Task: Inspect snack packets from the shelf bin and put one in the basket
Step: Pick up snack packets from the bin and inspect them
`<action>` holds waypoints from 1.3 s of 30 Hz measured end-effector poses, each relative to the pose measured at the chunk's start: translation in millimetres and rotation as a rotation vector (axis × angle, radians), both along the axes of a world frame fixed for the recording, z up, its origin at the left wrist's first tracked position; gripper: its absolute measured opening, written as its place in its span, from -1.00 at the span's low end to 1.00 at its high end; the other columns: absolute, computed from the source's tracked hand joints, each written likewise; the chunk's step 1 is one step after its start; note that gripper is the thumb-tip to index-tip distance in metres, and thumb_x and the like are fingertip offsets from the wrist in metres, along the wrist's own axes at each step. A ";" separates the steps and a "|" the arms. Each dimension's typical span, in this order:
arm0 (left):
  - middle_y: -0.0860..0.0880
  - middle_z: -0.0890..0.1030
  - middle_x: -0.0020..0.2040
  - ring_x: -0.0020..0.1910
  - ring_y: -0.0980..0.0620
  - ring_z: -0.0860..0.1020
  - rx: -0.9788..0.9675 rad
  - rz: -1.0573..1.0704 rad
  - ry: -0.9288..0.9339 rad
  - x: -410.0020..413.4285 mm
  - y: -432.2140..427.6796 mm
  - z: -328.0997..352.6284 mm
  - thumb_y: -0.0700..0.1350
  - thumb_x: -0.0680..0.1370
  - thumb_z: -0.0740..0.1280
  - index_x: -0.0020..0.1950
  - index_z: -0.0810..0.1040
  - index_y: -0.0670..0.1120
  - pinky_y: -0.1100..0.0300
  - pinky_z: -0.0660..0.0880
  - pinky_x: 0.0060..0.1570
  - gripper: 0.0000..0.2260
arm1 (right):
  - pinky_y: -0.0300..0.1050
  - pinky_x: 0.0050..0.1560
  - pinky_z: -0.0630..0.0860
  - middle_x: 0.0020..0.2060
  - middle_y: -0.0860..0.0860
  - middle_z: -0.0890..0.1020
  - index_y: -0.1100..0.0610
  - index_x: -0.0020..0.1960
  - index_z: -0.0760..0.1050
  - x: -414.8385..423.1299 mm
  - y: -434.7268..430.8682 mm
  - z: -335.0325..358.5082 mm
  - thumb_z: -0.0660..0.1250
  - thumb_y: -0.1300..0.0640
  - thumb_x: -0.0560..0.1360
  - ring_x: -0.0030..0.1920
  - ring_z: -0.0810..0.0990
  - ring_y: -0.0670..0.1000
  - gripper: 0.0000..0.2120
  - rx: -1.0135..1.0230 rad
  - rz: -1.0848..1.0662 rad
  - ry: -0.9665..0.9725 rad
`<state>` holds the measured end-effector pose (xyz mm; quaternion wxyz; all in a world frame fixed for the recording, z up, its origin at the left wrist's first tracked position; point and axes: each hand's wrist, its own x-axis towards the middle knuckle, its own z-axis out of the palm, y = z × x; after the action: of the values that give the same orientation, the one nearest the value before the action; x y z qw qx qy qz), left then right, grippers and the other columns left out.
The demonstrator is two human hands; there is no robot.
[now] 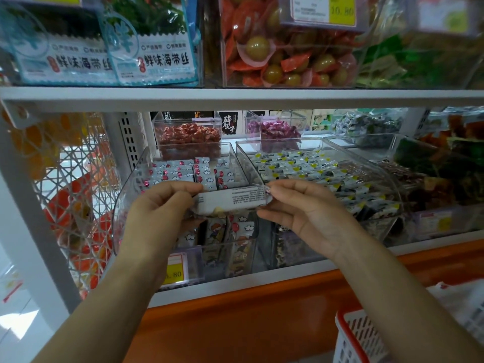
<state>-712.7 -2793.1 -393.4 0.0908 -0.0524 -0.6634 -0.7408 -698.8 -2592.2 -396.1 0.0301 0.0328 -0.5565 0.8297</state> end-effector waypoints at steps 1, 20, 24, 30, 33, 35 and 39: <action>0.09 0.67 -0.32 -0.29 0.09 0.61 0.003 0.007 -0.002 -0.5 0.0 -0.1 -0.30 0.53 0.22 -0.25 0.64 -0.02 0.34 0.54 -0.38 -0.71 | -0.11 -0.28 0.62 -0.22 0.21 0.68 0.23 -0.30 0.62 0.0 -0.6 0.7 0.42 0.26 0.21 -0.22 0.69 0.12 -0.93 -0.020 0.006 -0.010; 0.00 0.70 -0.15 -0.16 0.07 0.66 0.046 -0.093 0.057 0.3 -2.9 -1.7 -0.29 0.53 0.25 -0.06 0.63 -0.05 0.33 0.58 -0.21 -0.79 | -0.05 -0.18 0.63 0.00 0.32 0.54 0.28 -0.13 0.50 -1.9 5.6 -0.5 0.37 0.29 0.28 -0.06 0.61 0.19 -0.83 -0.023 -0.008 0.020; 0.05 0.70 -0.12 -0.11 0.10 0.66 0.030 -0.132 0.063 -0.2 -4.5 -2.3 -0.28 0.55 0.24 -0.01 0.61 -0.03 0.36 0.56 -0.17 -0.79 | -0.08 -0.19 0.63 -0.07 0.29 0.59 0.32 -0.11 0.56 -2.7 5.7 -0.3 0.36 0.32 0.27 -0.11 0.64 0.15 -0.81 -0.065 0.013 0.001; 0.00 0.69 -0.05 -0.03 0.06 0.65 0.021 -0.192 0.058 0.8 -3.2 -2.7 -0.28 0.57 0.21 0.07 0.60 -0.03 0.36 0.56 -0.15 -0.76 | -0.12 -0.28 0.62 -0.25 0.18 0.67 0.27 -0.19 0.52 -2.6 6.6 0.5 0.26 0.40 0.46 -0.24 0.68 0.09 -0.89 -0.148 -0.039 -0.024; 0.03 0.70 -0.05 -0.03 0.08 0.65 -0.009 -0.247 0.075 2.1 -2.4 -1.6 -0.30 0.56 0.20 0.09 0.58 -0.01 0.35 0.55 -0.12 -0.73 | -0.14 -0.31 0.62 -0.28 0.17 0.66 0.27 -0.19 0.49 -2.6 7.7 0.9 0.23 0.39 0.50 -0.26 0.68 0.07 -0.86 -0.173 -0.082 -0.028; 0.02 0.70 -0.04 -0.01 0.08 0.65 -0.027 -0.273 0.082 2.7 -1.3 -1.8 -0.32 0.56 0.19 0.10 0.57 -0.01 0.33 0.56 -0.10 -0.72 | -0.16 -0.33 0.61 -0.30 0.16 0.66 0.26 -0.19 0.48 -3.5 8.8 -0.2 0.22 0.39 0.51 -0.28 0.67 0.05 -0.86 -0.179 -0.117 -0.027; 0.05 0.70 -0.10 -0.07 0.09 0.66 -0.013 -0.222 0.077 2.8 -0.6 -2.0 -0.32 0.56 0.20 0.05 0.58 -0.02 0.36 0.55 -0.16 -0.74 | -0.17 -0.24 0.61 -0.23 0.12 0.68 0.25 -0.11 0.51 -3.6 7.4 -1.2 0.36 0.24 0.39 -0.20 0.68 0.04 -0.90 -0.136 -0.059 0.060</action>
<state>-709.8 -2793.7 -395.4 0.0330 -0.1544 -0.6543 -0.7396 -702.4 -2584.8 -397.3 0.0735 0.0390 -0.4982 0.8630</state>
